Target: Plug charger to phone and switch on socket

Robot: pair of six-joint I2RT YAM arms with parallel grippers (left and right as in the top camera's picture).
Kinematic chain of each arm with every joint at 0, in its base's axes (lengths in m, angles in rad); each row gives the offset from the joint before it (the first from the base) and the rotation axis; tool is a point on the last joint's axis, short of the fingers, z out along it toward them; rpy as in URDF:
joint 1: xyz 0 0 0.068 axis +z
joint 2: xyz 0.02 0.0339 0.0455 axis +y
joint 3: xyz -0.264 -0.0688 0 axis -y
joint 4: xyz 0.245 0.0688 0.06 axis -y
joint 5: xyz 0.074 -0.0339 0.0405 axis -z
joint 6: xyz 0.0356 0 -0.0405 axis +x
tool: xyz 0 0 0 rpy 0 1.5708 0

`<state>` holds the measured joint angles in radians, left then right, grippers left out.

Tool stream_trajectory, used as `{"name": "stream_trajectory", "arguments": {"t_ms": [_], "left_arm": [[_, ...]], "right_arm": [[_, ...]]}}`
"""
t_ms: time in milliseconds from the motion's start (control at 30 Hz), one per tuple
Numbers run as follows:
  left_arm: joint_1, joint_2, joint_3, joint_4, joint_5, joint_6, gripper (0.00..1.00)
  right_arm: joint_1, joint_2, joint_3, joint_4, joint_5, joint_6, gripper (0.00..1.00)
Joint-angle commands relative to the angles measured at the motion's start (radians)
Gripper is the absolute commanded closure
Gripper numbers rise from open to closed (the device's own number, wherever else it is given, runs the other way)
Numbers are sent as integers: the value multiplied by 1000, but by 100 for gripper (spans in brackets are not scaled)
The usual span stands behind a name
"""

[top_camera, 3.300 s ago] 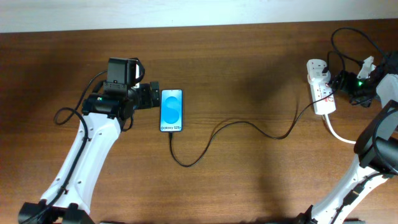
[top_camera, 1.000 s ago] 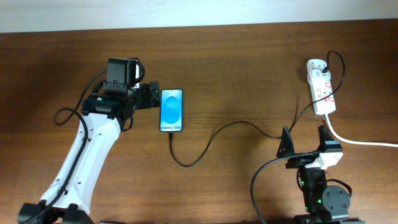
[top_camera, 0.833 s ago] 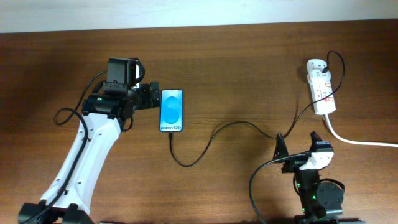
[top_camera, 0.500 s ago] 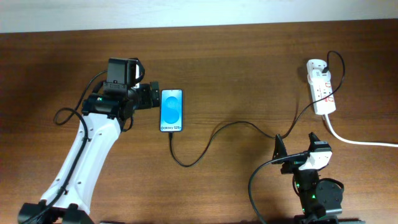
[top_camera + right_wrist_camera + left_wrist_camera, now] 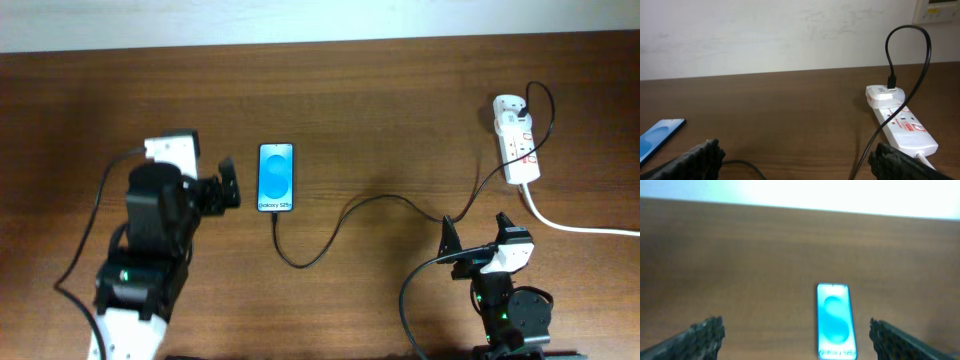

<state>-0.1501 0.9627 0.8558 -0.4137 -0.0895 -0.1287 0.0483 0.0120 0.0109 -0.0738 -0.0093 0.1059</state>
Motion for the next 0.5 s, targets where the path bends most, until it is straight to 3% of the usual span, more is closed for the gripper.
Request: {"name": "stream_trajectory", "arguments": {"t_ms": [0,133,333,467], "left_arm": [[75,-243,-323,208,106,77,0],[86,-556,-669,457,106,100,1],[92,-761,-835,465,109,109,1],[92,-884,-848,355,100,146,1]], "right_arm": [[-3,-8,-5,-5,-13,7,2],[-3,-8,-5,-5,-13,7,2],[-3,-8,-5,-5,-13,7,2],[-3,-8,-5,-5,-13,7,2]]}}
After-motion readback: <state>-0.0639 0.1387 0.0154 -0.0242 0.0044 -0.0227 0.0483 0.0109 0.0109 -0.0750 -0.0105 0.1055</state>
